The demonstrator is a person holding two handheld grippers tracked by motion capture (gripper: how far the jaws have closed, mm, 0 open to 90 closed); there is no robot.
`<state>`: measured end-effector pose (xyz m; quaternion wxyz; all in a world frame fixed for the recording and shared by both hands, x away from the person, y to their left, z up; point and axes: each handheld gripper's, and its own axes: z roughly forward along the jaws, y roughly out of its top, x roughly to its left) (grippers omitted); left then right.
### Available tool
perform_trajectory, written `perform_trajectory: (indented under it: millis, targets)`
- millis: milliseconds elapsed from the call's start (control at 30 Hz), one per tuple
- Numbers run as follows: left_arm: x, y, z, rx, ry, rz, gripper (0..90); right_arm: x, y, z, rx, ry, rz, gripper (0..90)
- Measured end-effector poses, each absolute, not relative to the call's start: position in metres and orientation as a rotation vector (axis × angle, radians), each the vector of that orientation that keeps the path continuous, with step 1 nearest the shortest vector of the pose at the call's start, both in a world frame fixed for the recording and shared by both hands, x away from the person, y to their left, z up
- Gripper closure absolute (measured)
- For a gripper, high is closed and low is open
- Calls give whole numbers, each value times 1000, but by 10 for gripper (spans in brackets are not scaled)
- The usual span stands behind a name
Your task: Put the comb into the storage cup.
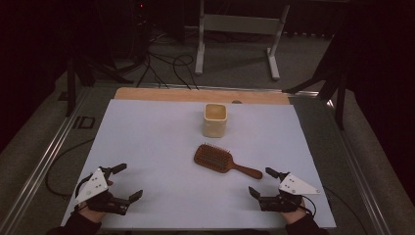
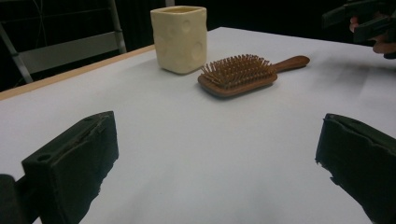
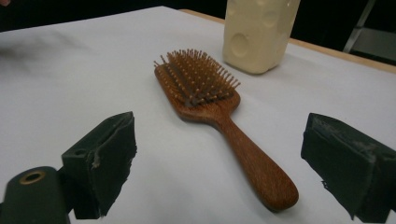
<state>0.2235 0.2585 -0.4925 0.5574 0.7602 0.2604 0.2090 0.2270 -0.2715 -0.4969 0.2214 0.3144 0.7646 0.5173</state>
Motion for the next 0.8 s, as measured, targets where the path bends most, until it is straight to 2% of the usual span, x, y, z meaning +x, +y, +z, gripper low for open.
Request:
perform_trajectory:
  millis: [800]
  targets:
    - [219, 261, -490, 1774, 599, 466, 0, 226, -262, -489, 837, 2225, 1414, 86]
